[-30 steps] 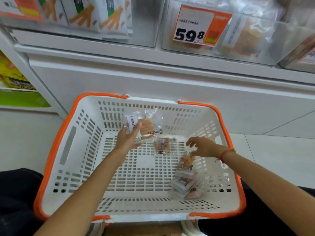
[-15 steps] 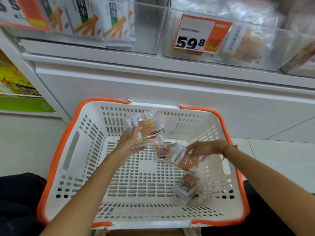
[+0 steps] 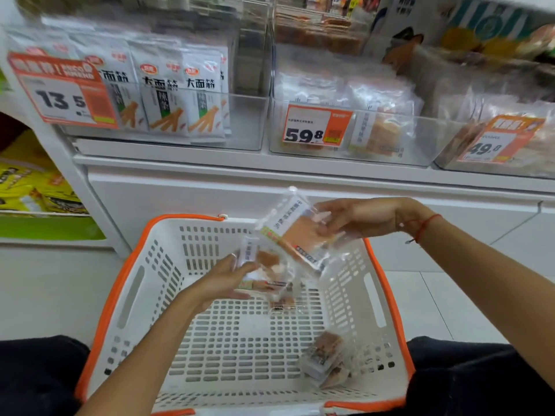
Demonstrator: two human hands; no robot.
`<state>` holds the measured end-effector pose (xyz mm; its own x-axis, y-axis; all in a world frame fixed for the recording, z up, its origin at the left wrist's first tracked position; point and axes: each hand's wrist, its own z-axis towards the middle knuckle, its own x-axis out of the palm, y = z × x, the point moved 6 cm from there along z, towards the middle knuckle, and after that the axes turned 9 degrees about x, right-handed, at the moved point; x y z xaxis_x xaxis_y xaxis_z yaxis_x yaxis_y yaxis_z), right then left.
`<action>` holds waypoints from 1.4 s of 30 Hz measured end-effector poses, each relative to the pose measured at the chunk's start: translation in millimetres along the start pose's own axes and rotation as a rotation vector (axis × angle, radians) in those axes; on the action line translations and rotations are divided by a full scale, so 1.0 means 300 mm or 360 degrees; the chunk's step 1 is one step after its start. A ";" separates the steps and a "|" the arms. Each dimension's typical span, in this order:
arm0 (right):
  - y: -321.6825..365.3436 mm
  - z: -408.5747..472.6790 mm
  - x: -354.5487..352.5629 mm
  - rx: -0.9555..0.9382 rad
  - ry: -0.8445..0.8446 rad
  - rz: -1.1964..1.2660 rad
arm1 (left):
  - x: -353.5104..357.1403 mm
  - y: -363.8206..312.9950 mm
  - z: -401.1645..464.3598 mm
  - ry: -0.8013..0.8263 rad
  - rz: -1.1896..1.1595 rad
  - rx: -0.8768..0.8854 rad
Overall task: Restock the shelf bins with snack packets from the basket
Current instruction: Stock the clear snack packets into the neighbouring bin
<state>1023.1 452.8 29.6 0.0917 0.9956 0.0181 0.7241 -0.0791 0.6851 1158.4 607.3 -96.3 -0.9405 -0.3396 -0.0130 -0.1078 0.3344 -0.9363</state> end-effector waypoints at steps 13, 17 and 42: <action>-0.017 0.088 0.015 -0.0242 -0.0741 -0.0568 | 0.099 -0.040 -0.066 0.0419 -0.0204 0.0085; -0.009 0.089 0.011 -0.0318 -0.0837 -0.0592 | 0.088 -0.042 -0.044 0.0215 -0.0484 -0.0001; 0.157 -0.275 -0.110 -0.0065 -0.0887 -0.0500 | 0.271 -0.590 -0.071 -0.0109 -0.0250 0.0918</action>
<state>997.6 420.2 121.4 0.2290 0.7951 -0.5616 0.7485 0.2251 0.6238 1094.1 539.2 75.7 -0.9023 -0.4089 0.1365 -0.0337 -0.2489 -0.9680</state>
